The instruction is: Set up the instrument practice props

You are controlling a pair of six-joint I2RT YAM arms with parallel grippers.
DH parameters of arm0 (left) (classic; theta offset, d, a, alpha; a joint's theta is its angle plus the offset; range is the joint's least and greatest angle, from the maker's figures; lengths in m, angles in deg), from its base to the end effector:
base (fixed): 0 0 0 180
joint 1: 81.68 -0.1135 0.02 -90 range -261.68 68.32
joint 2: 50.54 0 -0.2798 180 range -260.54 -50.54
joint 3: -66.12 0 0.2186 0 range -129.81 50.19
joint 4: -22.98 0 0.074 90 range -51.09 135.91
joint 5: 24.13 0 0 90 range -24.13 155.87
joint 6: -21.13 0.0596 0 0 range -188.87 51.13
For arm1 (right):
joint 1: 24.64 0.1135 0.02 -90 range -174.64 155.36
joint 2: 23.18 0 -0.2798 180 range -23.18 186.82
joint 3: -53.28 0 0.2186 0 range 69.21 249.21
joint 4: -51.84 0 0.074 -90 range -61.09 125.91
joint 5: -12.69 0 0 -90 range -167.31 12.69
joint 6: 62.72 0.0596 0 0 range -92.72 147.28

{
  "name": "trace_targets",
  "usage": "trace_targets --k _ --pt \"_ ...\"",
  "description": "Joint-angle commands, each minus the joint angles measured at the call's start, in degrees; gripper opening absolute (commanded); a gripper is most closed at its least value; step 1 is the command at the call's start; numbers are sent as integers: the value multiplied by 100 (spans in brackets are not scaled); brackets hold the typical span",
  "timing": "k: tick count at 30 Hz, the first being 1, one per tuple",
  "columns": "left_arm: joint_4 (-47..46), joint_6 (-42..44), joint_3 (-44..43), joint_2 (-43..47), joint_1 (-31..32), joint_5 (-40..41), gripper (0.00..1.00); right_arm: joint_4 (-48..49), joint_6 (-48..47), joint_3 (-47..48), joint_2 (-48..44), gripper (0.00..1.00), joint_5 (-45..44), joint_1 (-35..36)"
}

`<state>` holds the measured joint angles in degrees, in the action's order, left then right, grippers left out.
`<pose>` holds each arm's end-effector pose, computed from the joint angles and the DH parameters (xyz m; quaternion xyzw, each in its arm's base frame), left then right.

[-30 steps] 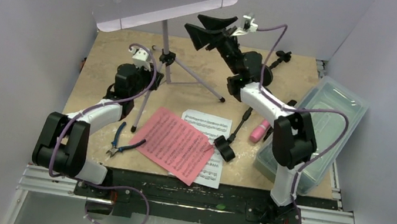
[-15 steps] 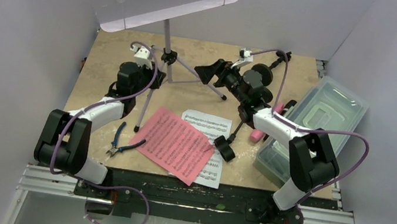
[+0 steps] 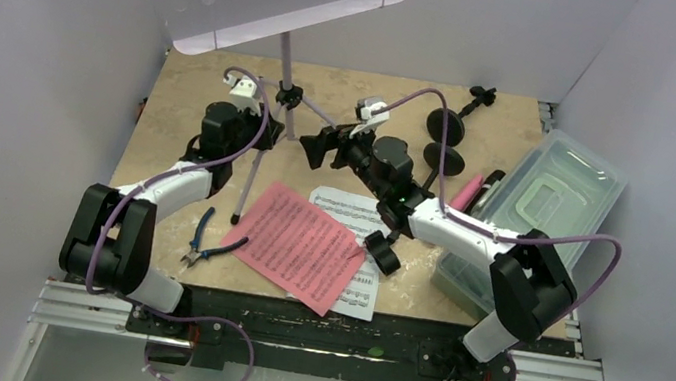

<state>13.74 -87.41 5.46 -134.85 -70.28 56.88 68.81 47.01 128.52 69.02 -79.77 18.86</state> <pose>0.3130 -0.0726 0.2712 -0.0011 0.7892 -0.2176 0.5742 0.2726 0.2552 0.3294 -0.1307 0.6949 0.3577 0.6100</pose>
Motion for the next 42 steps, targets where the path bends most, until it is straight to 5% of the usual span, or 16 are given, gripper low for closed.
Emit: trace_targets --k 1,5,14,20,39,42 --pt "919 -625 -56 -244 -59 509 0 1071 -2655 -146 -12 99 -374 364" --pt "1035 -651 -113 -276 -46 403 0 1849 -5323 -170 394 99 -278 550" --pt "1124 -703 -136 -237 1 444 0 3575 -8694 212 1672 97 531 538" --pt "1224 -729 -182 -255 7 447 0 3405 -8746 864 2078 80 839 492" --pt "1291 -774 -274 -350 12 381 0 2810 -8690 1696 2697 68 770 256" --pt "1304 -781 -286 -342 14 396 0 2794 -8725 1797 2793 60 677 255"
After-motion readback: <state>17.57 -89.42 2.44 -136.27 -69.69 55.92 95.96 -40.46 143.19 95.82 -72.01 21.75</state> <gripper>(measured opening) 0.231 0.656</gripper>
